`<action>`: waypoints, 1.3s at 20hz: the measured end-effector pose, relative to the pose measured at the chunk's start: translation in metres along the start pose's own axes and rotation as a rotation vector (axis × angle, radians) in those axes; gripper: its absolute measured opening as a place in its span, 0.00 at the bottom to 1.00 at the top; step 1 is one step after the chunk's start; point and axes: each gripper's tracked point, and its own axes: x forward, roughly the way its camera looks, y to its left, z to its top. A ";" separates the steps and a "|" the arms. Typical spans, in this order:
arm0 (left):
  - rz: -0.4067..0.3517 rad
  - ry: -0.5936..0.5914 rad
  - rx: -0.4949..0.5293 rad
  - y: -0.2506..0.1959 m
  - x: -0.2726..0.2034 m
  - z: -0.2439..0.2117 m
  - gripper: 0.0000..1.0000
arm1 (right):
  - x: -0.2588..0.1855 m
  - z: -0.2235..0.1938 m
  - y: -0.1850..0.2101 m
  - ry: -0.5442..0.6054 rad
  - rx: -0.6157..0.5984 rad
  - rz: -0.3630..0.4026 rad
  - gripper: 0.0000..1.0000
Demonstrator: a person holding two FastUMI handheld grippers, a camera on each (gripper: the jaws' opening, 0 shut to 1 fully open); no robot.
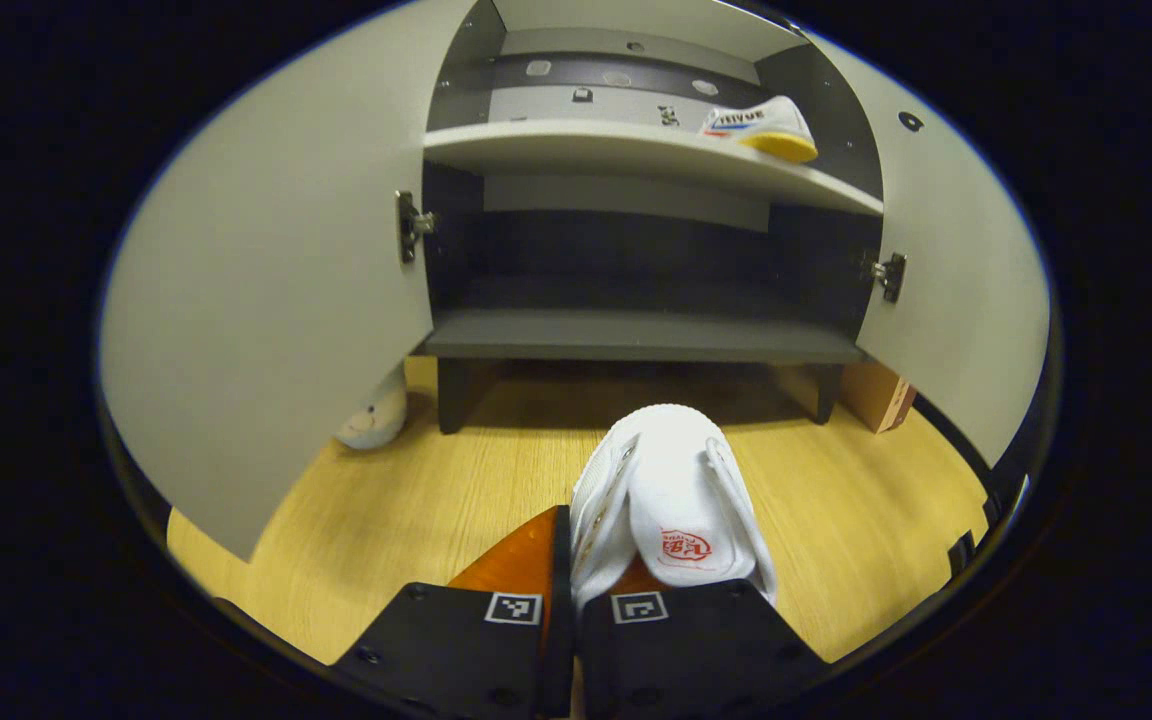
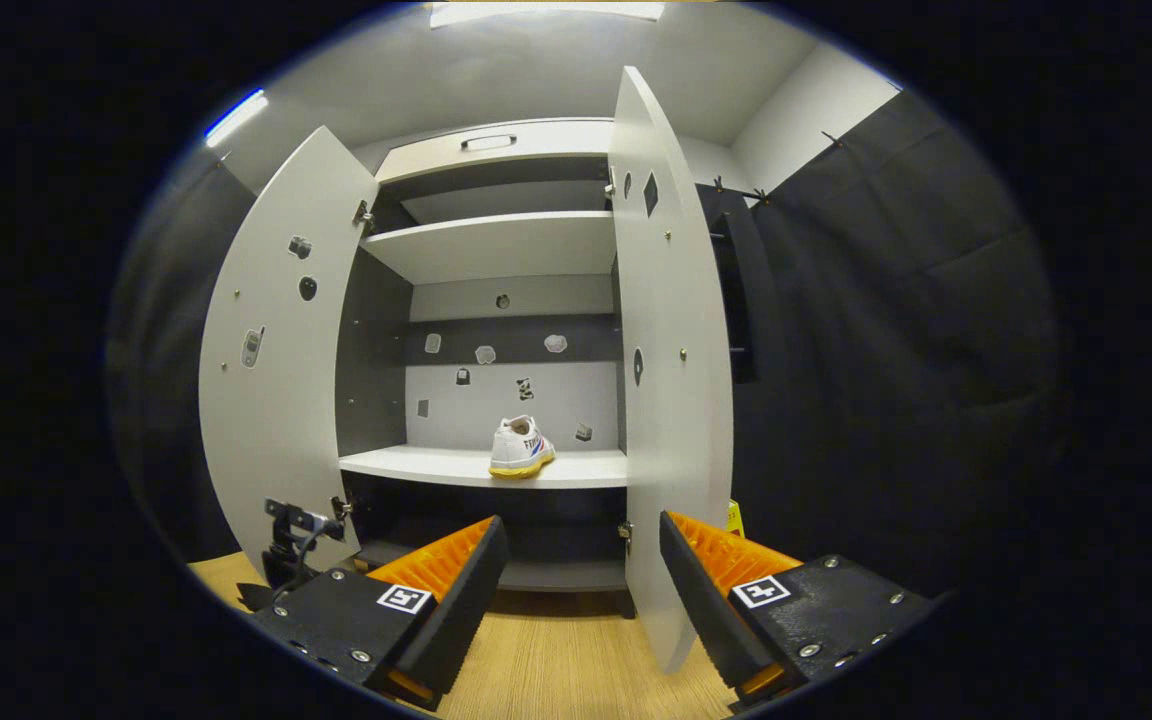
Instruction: Grab one shoe with the right hand and put it into the shoe cabinet, grab the other shoe with the left hand and put it into the shoe cabinet; then close the right door with the right hand and the left door with the left hand.
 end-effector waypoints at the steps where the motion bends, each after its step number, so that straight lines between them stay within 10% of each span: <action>1: -0.002 -0.002 -0.026 -0.001 -0.017 0.012 0.11 | 0.002 0.000 0.005 -0.003 0.000 0.012 0.93; 12: -0.064 -0.217 -0.112 -0.024 -0.075 0.248 0.11 | -0.006 0.014 0.011 -0.045 -0.003 0.032 0.93; 20: -0.031 -0.192 -0.088 -0.036 0.075 0.382 0.11 | -0.023 0.017 -0.001 -0.044 -0.023 -0.015 0.93; 26: 0.088 -0.075 -0.045 -0.019 0.171 0.377 0.11 | -0.023 0.015 -0.008 -0.034 -0.014 -0.038 0.98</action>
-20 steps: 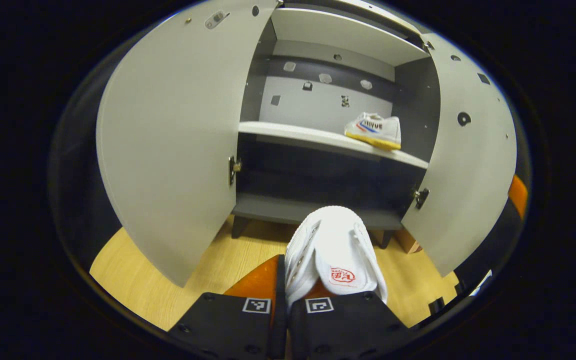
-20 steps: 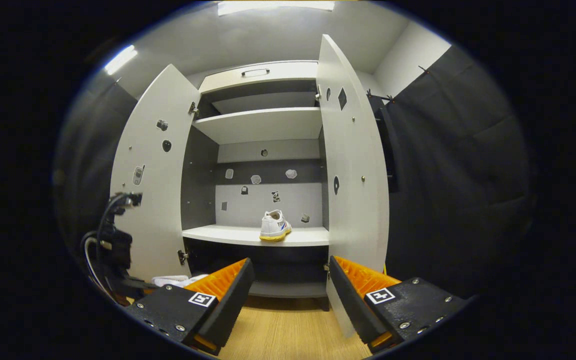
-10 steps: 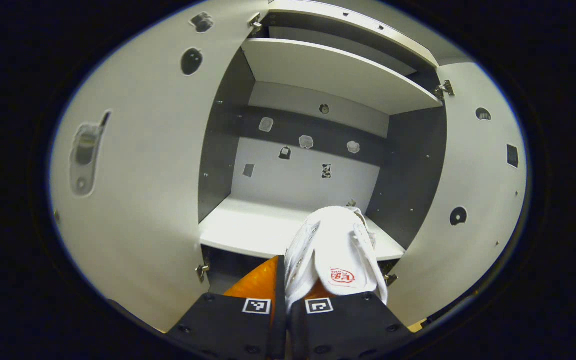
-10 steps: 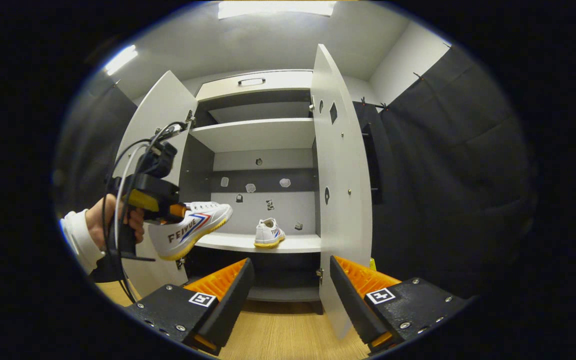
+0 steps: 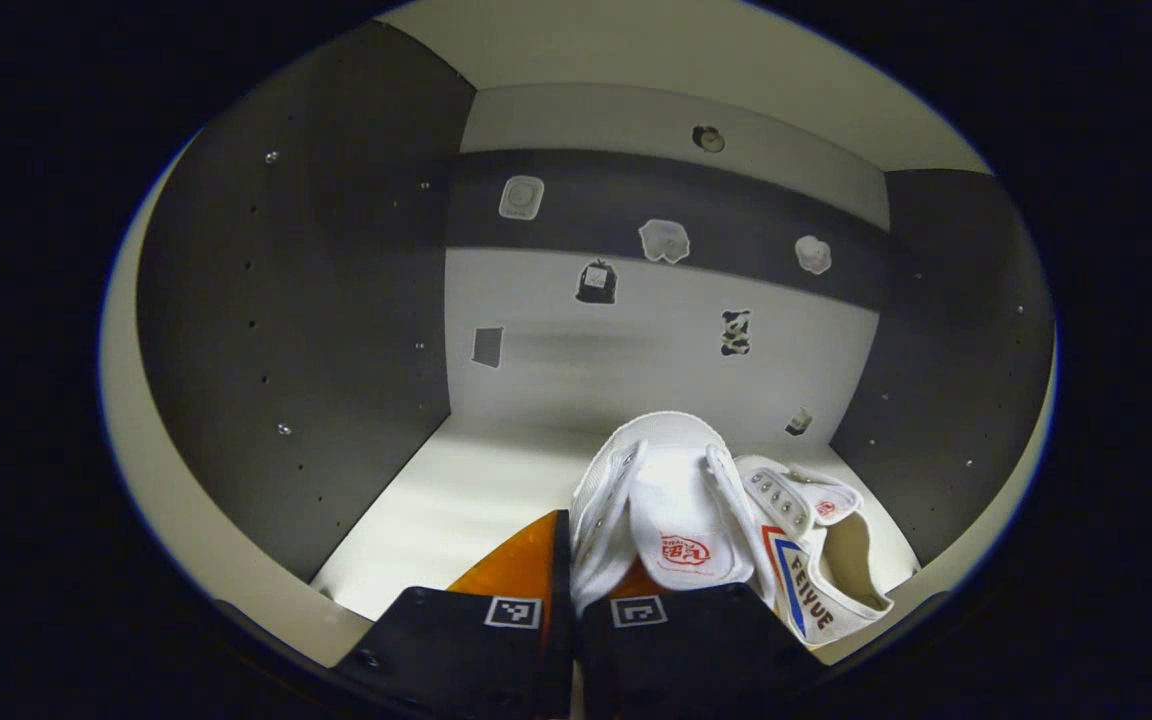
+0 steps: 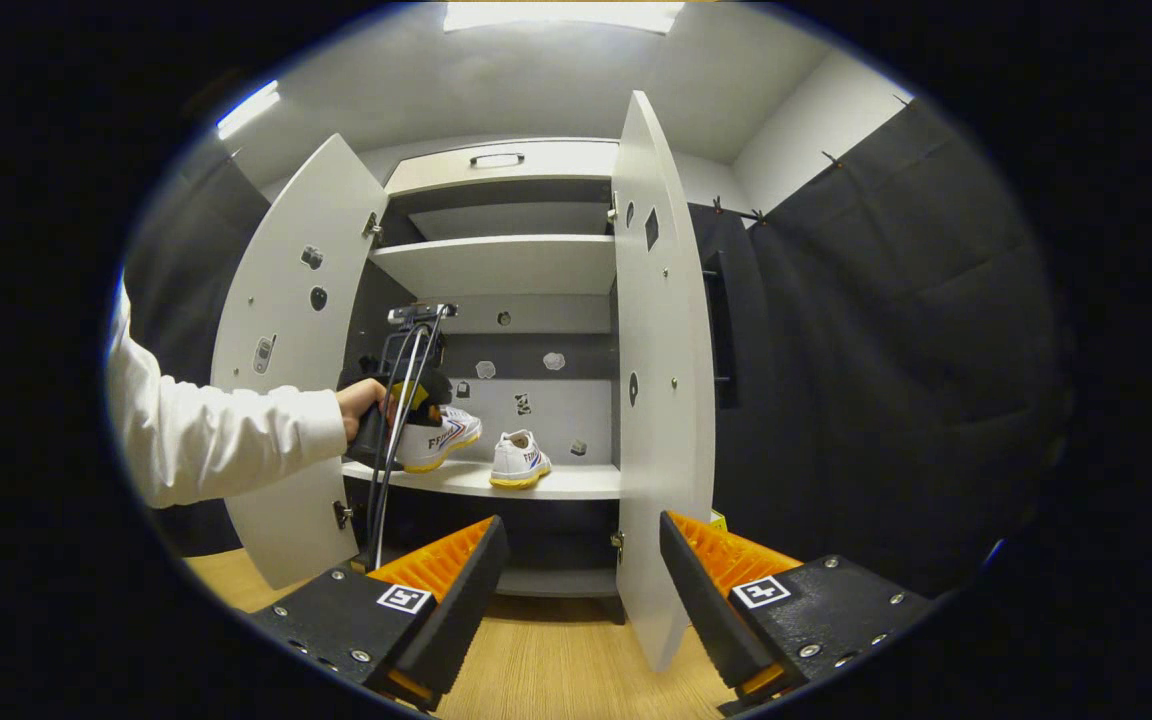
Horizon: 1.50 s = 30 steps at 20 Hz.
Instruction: Grab one shoe with the right hand and put it into the shoe cabinet, grab the other shoe with the left hand and put it into the shoe cabinet; then close the right door with the right hand and the left door with the left hand.
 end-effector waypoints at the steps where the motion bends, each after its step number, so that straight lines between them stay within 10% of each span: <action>1: 0.017 0.014 0.015 0.004 0.008 -0.004 0.11 | -0.001 -0.004 -0.002 0.008 0.001 -0.006 0.94; 10: 0.027 0.091 -0.032 0.009 0.026 -0.024 0.12 | 0.008 -0.016 -0.005 0.046 0.008 -0.012 0.94; 18: 0.031 0.066 0.012 0.008 0.010 -0.017 0.50 | 0.009 -0.017 -0.001 0.047 0.002 0.000 0.93; 22: 0.008 0.007 0.007 0.015 -0.012 -0.013 0.94 | 0.011 -0.017 0.003 0.051 0.030 0.019 0.93; 30: -0.113 -0.195 -0.018 0.012 -0.109 0.001 0.98 | 0.007 -0.012 0.024 0.041 0.025 0.082 0.93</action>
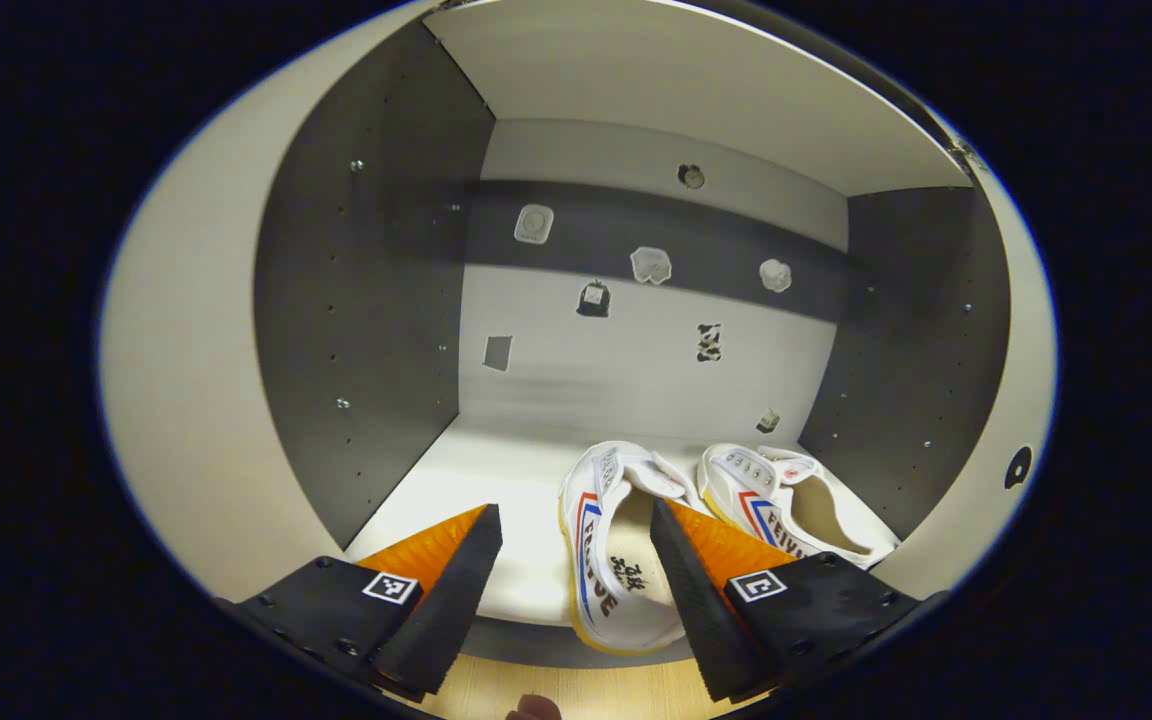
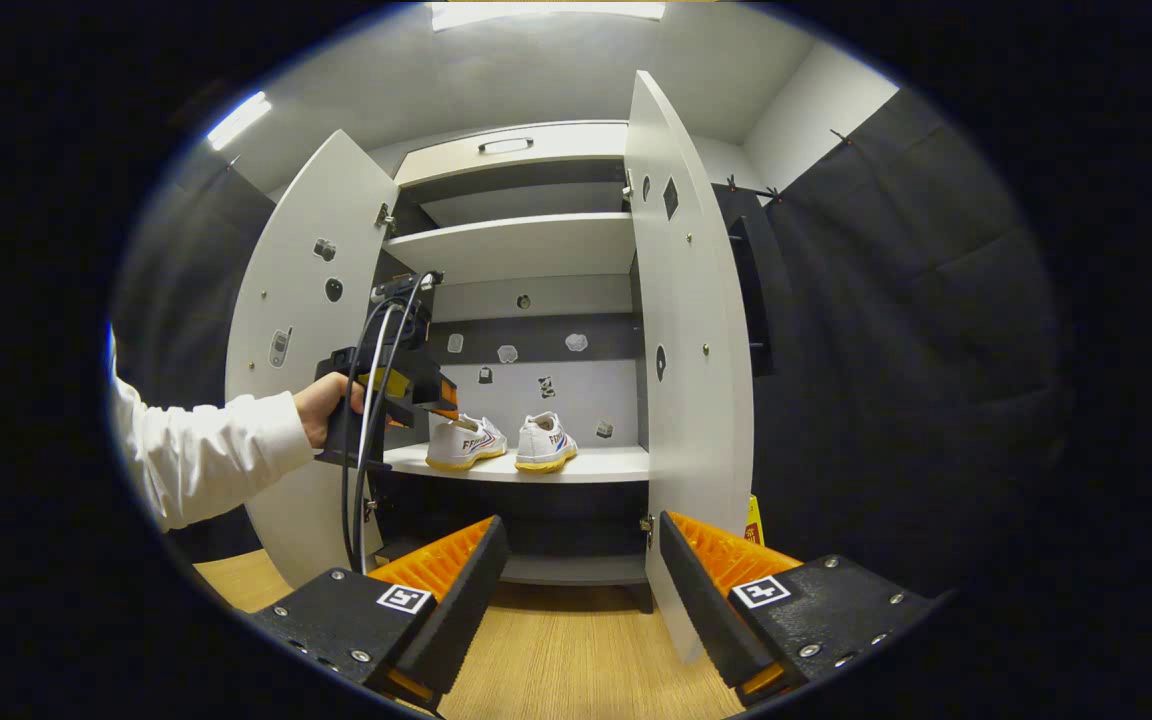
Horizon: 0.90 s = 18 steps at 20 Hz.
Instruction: Grab one shoe with the right hand and put it into the shoe cabinet, grab the other shoe with the left hand and put it into the shoe cabinet; then close the right door with the right hand and the left door with the left hand.
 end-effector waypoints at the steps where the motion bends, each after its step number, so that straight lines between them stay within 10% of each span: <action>1: -0.005 -0.033 0.015 0.000 -0.017 0.003 0.97 | 0.000 0.002 0.000 -0.002 -0.001 0.003 0.94; 18: -0.009 -0.249 0.051 -0.001 -0.225 -0.079 0.97 | 0.003 0.017 -0.003 -0.027 -0.023 0.034 0.94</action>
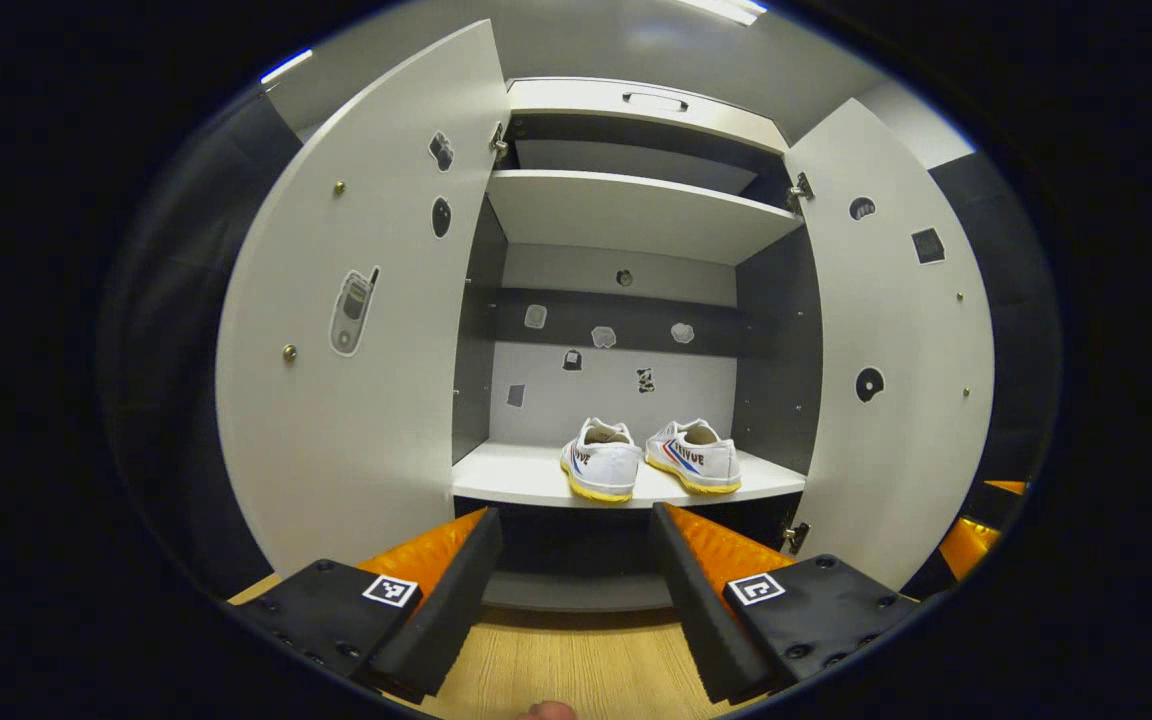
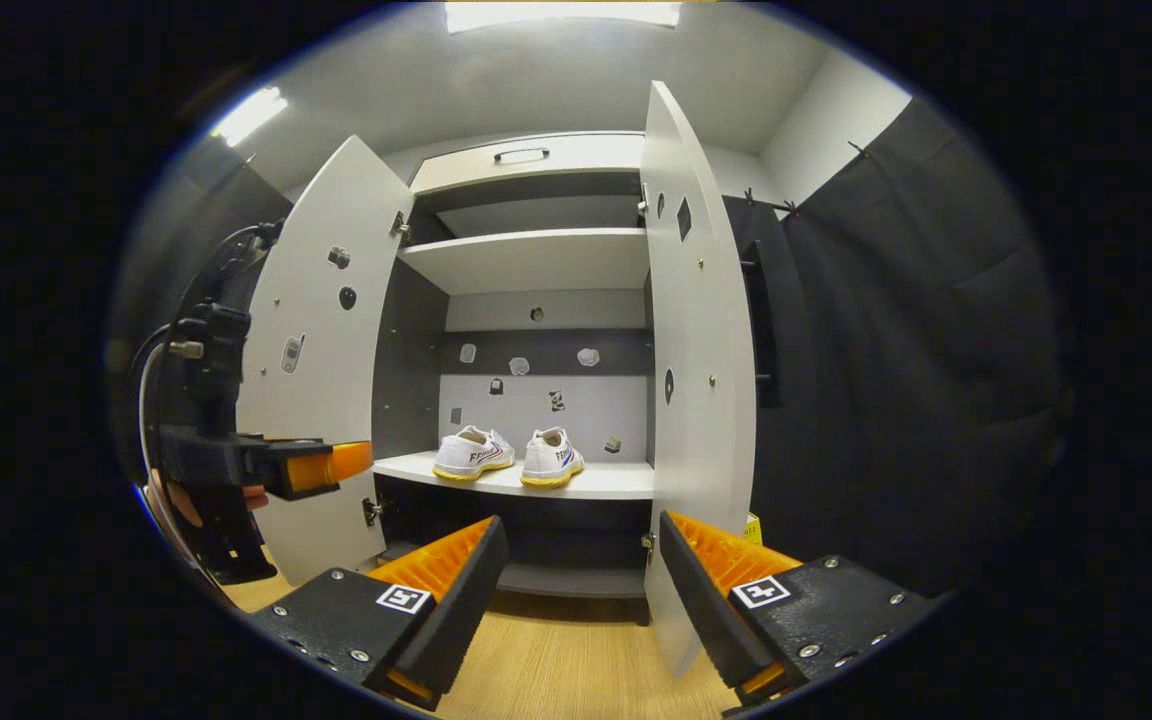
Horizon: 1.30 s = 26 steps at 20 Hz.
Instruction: Grab one shoe with the right hand and put it into the shoe cabinet, grab the other shoe with the left hand and put it into the shoe cabinet; then close the right door with the right hand and the left door with the left hand.
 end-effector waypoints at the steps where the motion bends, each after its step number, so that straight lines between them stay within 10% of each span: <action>1: -0.010 0.003 -0.014 -0.004 -0.009 -0.006 0.96 | 0.001 0.005 -0.001 -0.013 0.002 0.004 0.94; 13: -0.042 -0.005 -0.018 -0.031 -0.060 -0.036 0.97 | 0.054 0.164 -0.210 -0.121 -0.140 -0.280 0.94; 26: -0.044 0.008 -0.017 -0.025 -0.055 -0.042 0.96 | 0.080 0.160 -0.162 -0.129 -0.101 -0.179 0.87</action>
